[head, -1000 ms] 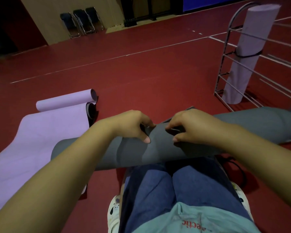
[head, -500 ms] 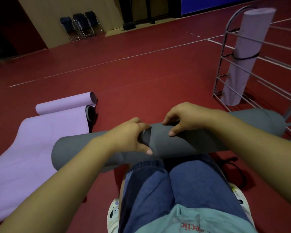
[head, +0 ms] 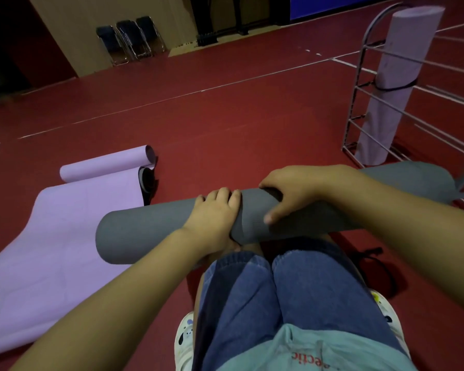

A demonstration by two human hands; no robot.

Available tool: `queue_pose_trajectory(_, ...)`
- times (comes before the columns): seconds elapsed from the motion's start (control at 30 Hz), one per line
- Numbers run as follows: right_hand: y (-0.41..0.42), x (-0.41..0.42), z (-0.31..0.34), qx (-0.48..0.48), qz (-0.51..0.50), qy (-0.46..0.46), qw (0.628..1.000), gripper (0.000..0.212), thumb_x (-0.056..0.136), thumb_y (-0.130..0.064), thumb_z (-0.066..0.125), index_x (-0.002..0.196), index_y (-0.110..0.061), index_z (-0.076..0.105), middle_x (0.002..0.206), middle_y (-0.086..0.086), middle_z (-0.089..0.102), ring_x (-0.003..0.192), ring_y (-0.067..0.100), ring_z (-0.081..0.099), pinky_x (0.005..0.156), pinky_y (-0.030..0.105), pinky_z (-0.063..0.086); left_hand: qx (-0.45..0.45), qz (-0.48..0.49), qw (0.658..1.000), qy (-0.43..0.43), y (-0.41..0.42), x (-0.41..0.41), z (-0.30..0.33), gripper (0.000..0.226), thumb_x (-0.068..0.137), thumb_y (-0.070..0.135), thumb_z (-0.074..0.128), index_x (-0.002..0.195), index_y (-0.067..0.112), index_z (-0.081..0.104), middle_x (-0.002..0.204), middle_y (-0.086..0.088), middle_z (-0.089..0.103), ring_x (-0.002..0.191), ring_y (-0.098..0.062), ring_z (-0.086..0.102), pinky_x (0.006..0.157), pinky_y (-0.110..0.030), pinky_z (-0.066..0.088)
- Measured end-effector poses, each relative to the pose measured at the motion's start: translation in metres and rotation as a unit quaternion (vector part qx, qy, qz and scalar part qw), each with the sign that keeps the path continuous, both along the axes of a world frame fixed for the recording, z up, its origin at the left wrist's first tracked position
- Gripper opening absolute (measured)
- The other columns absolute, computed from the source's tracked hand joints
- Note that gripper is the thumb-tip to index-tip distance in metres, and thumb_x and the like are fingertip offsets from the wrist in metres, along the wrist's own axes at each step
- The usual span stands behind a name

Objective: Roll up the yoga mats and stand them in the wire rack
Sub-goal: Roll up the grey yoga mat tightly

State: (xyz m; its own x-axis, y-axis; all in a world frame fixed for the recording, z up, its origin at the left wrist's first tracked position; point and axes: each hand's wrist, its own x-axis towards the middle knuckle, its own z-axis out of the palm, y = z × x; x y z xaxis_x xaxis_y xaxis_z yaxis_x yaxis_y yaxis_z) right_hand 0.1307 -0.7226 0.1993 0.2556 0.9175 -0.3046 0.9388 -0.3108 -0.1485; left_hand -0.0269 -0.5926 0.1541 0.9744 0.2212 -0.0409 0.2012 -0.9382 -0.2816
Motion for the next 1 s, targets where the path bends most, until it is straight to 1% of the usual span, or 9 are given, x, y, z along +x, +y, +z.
queue_pose_trajectory(0.07,-0.004,-0.014,-0.011,-0.007,0.003,-0.059,0.998,0.103,0.055,-0.066,0.077,0.136,-0.016,0.039,0.127,0.001,0.048,0.112,0.022,0.051,0.097,0.043,0.045,0.001,0.004,1.000,-0.001,0.001,0.002,-0.003,0.113,0.064,0.064,0.071,0.146,0.010,0.015,0.142,-0.011,0.031,0.128,-0.032,0.036,0.104,-0.050,0.034)
queue_pose_trajectory(0.1,-0.005,-0.021,-0.019,-0.004,0.003,-0.097,0.995,0.114,0.051,-0.065,0.080,0.140,-0.013,0.032,0.130,0.002,0.043,0.117,0.024,0.048,0.100,0.045,0.041,-0.006,0.010,1.000,-0.002,0.002,0.002,-0.004,0.113,0.064,0.065,0.070,0.146,0.011,0.015,0.143,-0.011,0.030,0.129,-0.031,0.036,0.105,-0.049,0.032)
queue_pose_trajectory(0.13,-0.005,-0.025,-0.026,0.007,0.000,-0.125,0.992,0.118,0.050,-0.063,0.081,0.142,-0.012,0.028,0.132,0.004,0.040,0.119,0.025,0.045,0.101,0.047,0.039,-0.016,0.015,1.000,-0.005,0.002,0.002,-0.005,0.112,0.063,0.066,0.070,0.146,0.012,0.016,0.143,-0.010,0.031,0.130,-0.030,0.035,0.105,-0.047,0.031)
queue_pose_trajectory(0.2,-0.004,-0.025,-0.032,0.038,-0.009,-0.140,0.989,0.109,0.053,-0.061,0.081,0.138,-0.014,0.032,0.131,0.004,0.041,0.117,0.024,0.045,0.099,0.047,0.038,-0.037,0.018,0.999,-0.018,0.006,0.000,-0.002,0.111,0.062,0.066,0.069,0.146,0.014,0.020,0.141,-0.007,0.034,0.128,-0.028,0.038,0.102,-0.042,0.031)
queue_pose_trajectory(0.3,-0.005,-0.019,-0.020,0.054,-0.008,-0.128,0.990,0.098,0.055,-0.062,0.077,0.132,-0.016,0.038,0.126,0.002,0.044,0.113,0.022,0.046,0.095,0.046,0.040,-0.050,0.011,0.998,-0.025,0.009,0.000,0.012,0.106,0.061,0.064,0.070,0.145,0.019,0.024,0.137,-0.003,0.038,0.123,-0.026,0.042,0.097,-0.040,0.033)
queue_pose_trajectory(0.57,-0.045,-0.025,0.043,0.094,0.001,-0.122,0.988,0.095,0.051,-0.069,0.074,0.126,-0.023,0.038,0.117,-0.005,0.043,0.106,0.017,0.046,0.090,0.041,0.044,0.000,-0.060,0.996,-0.061,-0.023,-0.011,0.090,0.100,0.054,0.073,0.065,0.135,0.020,0.040,0.113,-0.002,0.050,0.100,-0.026,0.054,0.086,-0.043,0.044)
queue_pose_trajectory(0.73,-0.093,-0.052,0.051,0.083,0.032,-0.096,0.991,0.093,0.052,-0.073,0.069,0.127,-0.031,0.034,0.117,-0.013,0.041,0.105,0.009,0.046,0.090,0.034,0.043,0.008,-0.106,0.991,-0.078,-0.064,-0.048,0.098,0.093,0.049,0.077,0.051,0.120,0.016,0.055,0.096,-0.001,0.058,0.079,-0.025,0.062,0.072,-0.037,0.050)
queue_pose_trajectory(0.87,-0.101,-0.062,0.028,0.042,0.040,-0.015,0.998,0.093,0.051,-0.070,0.074,0.127,-0.033,0.038,0.118,-0.016,0.044,0.105,0.005,0.048,0.090,0.028,0.045,-0.020,-0.089,0.996,0.016,-0.074,-0.059,0.078,0.092,0.053,0.080,0.059,0.124,0.022,0.049,0.109,0.004,0.057,0.091,-0.019,0.061,0.082,-0.034,0.049)
queue_pose_trajectory(1.0,-0.081,-0.056,-0.001,0.003,0.037,0.065,0.997,0.091,0.052,-0.063,0.080,0.130,-0.033,0.043,0.121,-0.015,0.050,0.107,0.007,0.052,0.095,0.030,0.045,-0.151,-0.040,0.984,0.090,-0.058,-0.056,0.047,0.091,0.053,0.074,0.070,0.126,0.025,0.047,0.113,0.006,0.057,0.098,-0.015,0.059,0.084,-0.031,0.049)
